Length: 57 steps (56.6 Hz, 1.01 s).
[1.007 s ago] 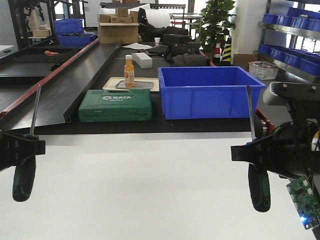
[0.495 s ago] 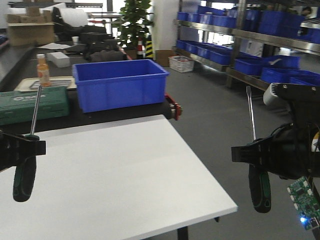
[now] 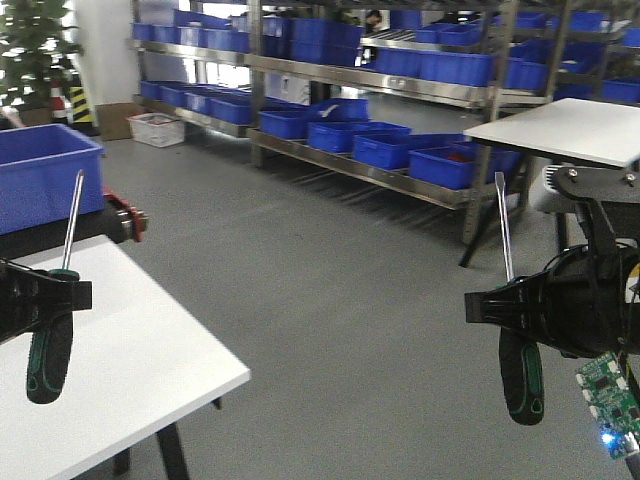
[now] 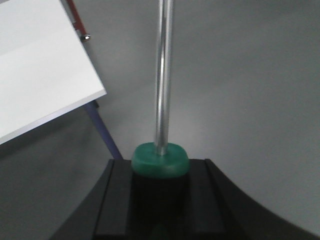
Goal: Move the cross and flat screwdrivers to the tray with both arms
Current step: 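Hold both screwdrivers while the base drives to the grey tray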
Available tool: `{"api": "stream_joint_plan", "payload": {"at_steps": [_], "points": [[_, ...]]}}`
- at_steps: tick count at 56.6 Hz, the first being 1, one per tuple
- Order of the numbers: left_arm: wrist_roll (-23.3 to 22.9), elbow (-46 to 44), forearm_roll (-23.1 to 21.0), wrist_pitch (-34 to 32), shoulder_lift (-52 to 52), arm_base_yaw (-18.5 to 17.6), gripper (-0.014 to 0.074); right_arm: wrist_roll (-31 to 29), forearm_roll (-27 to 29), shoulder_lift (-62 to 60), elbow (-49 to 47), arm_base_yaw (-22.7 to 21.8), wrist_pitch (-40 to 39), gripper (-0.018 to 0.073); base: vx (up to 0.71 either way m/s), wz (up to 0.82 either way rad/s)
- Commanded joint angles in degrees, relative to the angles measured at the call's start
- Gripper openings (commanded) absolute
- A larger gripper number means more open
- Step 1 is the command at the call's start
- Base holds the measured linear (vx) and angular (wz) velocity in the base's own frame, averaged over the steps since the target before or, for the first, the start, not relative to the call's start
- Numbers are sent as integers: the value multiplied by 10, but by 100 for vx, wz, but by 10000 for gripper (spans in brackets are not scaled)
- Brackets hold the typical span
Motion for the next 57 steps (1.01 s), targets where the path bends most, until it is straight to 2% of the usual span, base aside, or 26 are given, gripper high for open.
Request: {"api": "stream_joint_plan", "payload": {"at_steps": [1, 26, 57], "points": [[-1, -20, -12, -46, -16, -3, -1, -3, -7, -17, -20, -3, -48, -8, -6, -79], [-2, -20, -12, -46, -16, -3, -1, -3, -7, -17, -20, -3, -48, -8, 1, -72], [-2, -20, -12, -46, -16, -3, -1, -3, -7, -17, -20, -3, -48, -8, 15, -60]]}}
